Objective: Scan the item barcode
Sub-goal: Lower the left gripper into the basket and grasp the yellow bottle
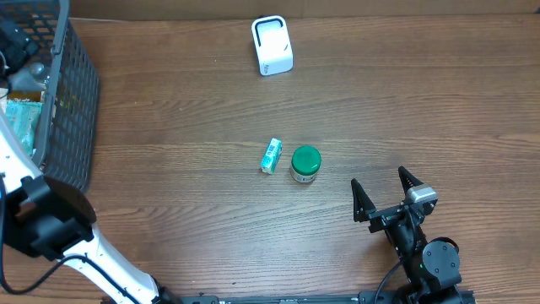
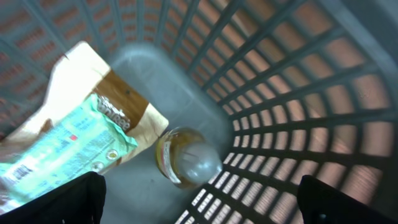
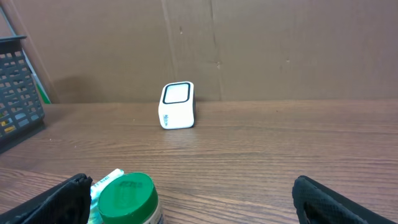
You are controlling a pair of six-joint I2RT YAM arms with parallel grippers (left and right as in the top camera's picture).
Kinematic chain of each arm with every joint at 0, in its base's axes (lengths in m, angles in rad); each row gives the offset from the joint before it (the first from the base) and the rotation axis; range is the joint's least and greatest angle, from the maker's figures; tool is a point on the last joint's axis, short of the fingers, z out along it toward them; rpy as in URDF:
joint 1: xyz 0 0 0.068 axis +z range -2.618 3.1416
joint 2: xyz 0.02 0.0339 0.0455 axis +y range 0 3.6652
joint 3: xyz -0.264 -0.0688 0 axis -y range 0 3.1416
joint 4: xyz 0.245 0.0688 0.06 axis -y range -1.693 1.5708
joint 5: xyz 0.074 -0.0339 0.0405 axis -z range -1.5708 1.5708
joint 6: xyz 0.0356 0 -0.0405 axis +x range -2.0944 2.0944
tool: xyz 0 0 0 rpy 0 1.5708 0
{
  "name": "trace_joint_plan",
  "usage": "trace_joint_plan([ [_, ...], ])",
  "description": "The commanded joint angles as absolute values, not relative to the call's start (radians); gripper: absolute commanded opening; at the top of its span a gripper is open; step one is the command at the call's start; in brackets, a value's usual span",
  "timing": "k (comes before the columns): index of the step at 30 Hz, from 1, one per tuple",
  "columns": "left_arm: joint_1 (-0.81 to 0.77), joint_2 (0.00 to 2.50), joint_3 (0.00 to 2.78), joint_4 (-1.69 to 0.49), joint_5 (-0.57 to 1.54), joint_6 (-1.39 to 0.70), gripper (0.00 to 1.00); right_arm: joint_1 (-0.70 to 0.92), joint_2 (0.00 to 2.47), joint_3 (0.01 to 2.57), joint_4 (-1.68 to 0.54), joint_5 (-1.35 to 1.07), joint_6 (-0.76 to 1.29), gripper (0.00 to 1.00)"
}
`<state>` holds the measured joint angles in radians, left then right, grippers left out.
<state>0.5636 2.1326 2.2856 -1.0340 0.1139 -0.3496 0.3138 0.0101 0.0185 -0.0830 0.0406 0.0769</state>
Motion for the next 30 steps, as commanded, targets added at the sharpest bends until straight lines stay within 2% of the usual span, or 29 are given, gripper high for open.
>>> trace_joint_plan([
  [1, 0.558, 2.191, 2.291, -1.029, 0.123, -0.401, 1.00, 0.307, 0.003, 0.008, -0.081, 0.039, 0.070, 1.00],
  [12, 0.555, 2.304, 2.291, -0.992, 0.124, -0.402, 0.90, 0.307, 0.003, 0.008, -0.081, 0.039, 0.070, 1.00],
  [19, 0.555, 2.335, 2.291, -0.997, 0.124, -0.432, 0.76, 0.307, 0.003, 0.008, -0.081, 0.039, 0.070, 1.00],
  [21, 0.554, 2.335, 2.289, -1.009, 0.123, -0.432, 0.68, 0.307, 0.003, 0.008, -0.081, 0.039, 0.070, 1.00],
  [25, 0.543, 2.335, 2.254, -1.003, 0.108, -0.432, 0.67, 0.307, 0.003, 0.008, -0.081, 0.039, 0.070, 1.00],
  [30, 0.531, 2.335, 2.220, -0.983, 0.068, -0.431, 0.55, 0.307, 0.003, 0.008, -0.081, 0.039, 0.070, 1.00],
])
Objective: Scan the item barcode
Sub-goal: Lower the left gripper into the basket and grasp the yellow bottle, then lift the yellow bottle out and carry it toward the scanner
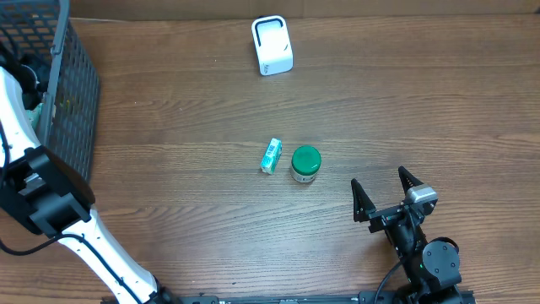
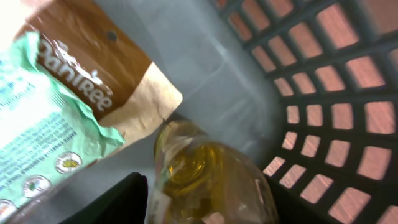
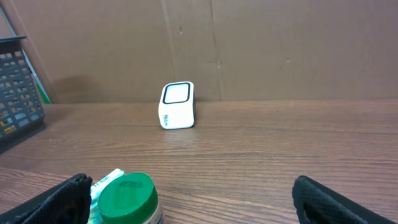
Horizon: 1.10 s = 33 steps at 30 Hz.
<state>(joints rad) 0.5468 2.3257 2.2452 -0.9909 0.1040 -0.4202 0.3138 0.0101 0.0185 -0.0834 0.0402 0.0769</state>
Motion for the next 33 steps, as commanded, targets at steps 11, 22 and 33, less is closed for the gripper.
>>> trace_joint_plan([
  [11, 0.533, 2.293, 2.255, -0.985, 0.014, -0.423, 0.38, 0.307, 0.003, 0.008, -0.081, 0.039, 0.070, 1.00],
  [22, 0.529, 1.906, 2.289, -0.926, -0.100, -0.424, 0.36, 0.307, 0.003, 0.008, -0.081, 0.039, 0.070, 1.00],
  [33, 0.352, 1.617, 2.289, -1.025, -0.048, -0.411, 0.31, 0.307, 0.003, 0.008, -0.081, 0.039, 0.070, 1.00],
])
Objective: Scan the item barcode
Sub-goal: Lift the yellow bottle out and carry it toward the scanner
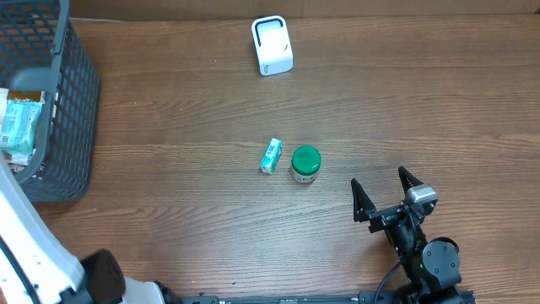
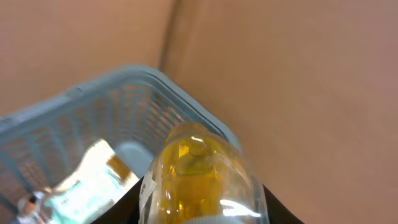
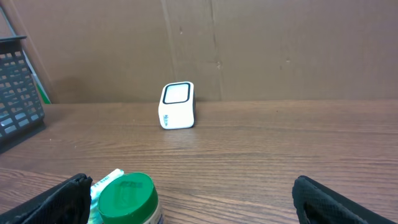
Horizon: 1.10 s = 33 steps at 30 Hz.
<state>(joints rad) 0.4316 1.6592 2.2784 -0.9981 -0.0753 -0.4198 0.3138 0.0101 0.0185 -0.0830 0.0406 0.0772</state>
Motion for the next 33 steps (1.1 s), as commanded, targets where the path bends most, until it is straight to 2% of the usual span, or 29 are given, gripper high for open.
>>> trace_joint_plan([
  [1, 0.326, 1.607, 2.289, -1.045, -0.048, -0.408, 0.31, 0.307, 0.003, 0.008, -0.081, 0.039, 0.070, 1.00],
  [8, 0.146, 1.603, 2.288, -1.192, -0.089, -0.381, 0.32, 0.307, 0.003, 0.008, -0.081, 0.039, 0.070, 1.00],
  [11, 0.062, 1.626, 2.286, -1.282, -0.087, -0.381, 0.36, 0.307, 0.003, 0.008, -0.081, 0.039, 0.070, 1.00],
  [16, -0.066, 1.700, 2.284, -1.383, -0.086, -0.369, 0.38, 0.307, 0.003, 0.008, -0.081, 0.039, 0.070, 1.00],
  [24, -0.241, 1.867, 2.284, -1.403, -0.086, -0.333, 0.38, 0.307, 0.003, 0.008, -0.081, 0.039, 0.070, 1.00],
  [33, -0.396, 2.084, 2.284, -1.429, -0.087, -0.182, 0.39, 0.307, 0.003, 0.008, -0.081, 0.039, 0.070, 1.00],
])
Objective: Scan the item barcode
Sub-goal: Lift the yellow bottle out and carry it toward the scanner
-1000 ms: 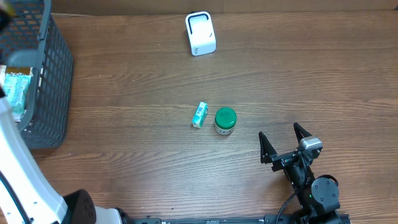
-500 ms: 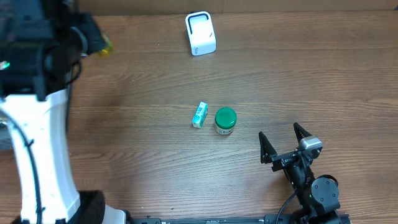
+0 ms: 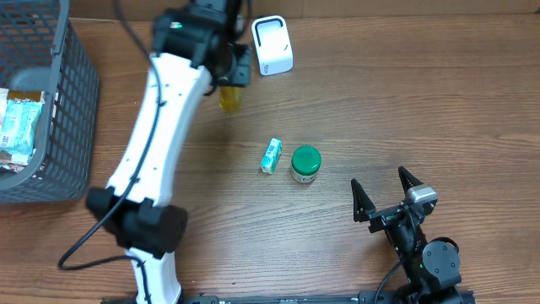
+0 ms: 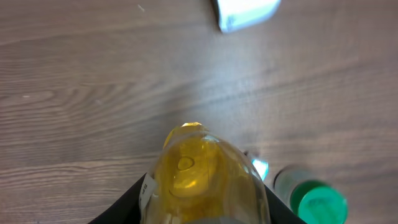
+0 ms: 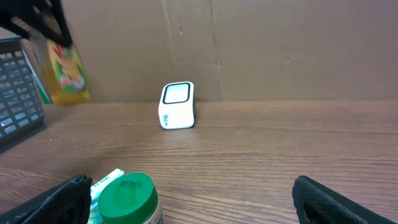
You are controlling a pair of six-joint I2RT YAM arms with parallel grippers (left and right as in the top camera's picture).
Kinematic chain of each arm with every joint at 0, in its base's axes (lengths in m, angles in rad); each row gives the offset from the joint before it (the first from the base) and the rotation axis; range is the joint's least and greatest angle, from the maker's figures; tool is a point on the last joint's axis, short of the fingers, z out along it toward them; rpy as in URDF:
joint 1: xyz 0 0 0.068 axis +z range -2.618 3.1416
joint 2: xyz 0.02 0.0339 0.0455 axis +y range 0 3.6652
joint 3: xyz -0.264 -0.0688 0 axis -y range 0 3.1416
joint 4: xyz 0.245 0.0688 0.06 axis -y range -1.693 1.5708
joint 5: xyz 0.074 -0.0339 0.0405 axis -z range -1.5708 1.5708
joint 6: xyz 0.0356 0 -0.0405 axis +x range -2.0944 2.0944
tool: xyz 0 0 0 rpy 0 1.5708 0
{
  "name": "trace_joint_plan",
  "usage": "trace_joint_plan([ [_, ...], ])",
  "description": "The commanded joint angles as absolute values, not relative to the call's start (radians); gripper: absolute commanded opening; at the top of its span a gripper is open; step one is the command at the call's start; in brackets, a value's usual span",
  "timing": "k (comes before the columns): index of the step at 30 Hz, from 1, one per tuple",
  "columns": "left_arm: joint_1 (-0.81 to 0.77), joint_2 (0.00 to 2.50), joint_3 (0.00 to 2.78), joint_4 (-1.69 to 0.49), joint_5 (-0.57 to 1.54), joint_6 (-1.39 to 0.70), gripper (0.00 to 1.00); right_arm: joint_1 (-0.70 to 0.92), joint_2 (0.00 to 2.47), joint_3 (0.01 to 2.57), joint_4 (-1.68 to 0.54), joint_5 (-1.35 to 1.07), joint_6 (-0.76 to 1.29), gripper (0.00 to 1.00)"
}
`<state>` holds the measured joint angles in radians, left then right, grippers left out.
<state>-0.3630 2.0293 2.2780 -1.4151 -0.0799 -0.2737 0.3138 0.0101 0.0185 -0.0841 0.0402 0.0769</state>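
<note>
A bottle of yellow liquid (image 3: 229,97) hangs above the table just left of the white scanner (image 3: 272,45), and my left gripper (image 3: 228,78) is shut on it. In the left wrist view the bottle (image 4: 202,171) fills the space between the black fingers, with the scanner (image 4: 245,11) at the top edge. The right wrist view shows the bottle (image 5: 67,68) held in the air to the left of the scanner (image 5: 176,105), whose window faces that camera. Near the table's front right, my right gripper (image 3: 388,201) stands open and holds nothing.
A green-lidded jar (image 3: 305,163) and a small teal box (image 3: 270,156) sit side by side mid-table. A dark mesh basket (image 3: 51,101) with packets in it stands at the far left. The long white left arm (image 3: 160,143) spans the table's left middle.
My left gripper, with the bottle in it, was high over the basket at the far left. Now it holds the bottle over the table beside the scanner. The right arm has not moved.
My left gripper was open inside the basket, above a bottle lying beside the packets. Then it was down close around the bottle. Then it held the bottle up clear of the basket, and now beside the scanner. The right gripper stayed open throughout.
</note>
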Motion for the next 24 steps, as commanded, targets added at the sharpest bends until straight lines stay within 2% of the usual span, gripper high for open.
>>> trace_joint_plan([
  [1, -0.406, 2.106, 2.284, -1.439, -0.089, -0.159, 0.39, 0.307, 0.003, 0.008, -0.081, 0.039, 0.070, 1.00],
  [10, -0.426, 2.232, 2.273, -1.450, -0.078, -0.091, 0.42, 0.307, 0.003, 0.008, -0.081, 0.039, 0.070, 1.00],
  [19, -0.426, 2.234, 2.273, -1.270, 0.028, -0.017, 0.43, 0.307, 0.003, 0.008, -0.081, 0.039, 0.070, 1.00],
  [24, -0.429, 2.235, 2.273, -1.180, 0.189, 0.005, 0.42, 0.307, 0.003, 0.008, -0.081, 0.039, 0.070, 1.00],
])
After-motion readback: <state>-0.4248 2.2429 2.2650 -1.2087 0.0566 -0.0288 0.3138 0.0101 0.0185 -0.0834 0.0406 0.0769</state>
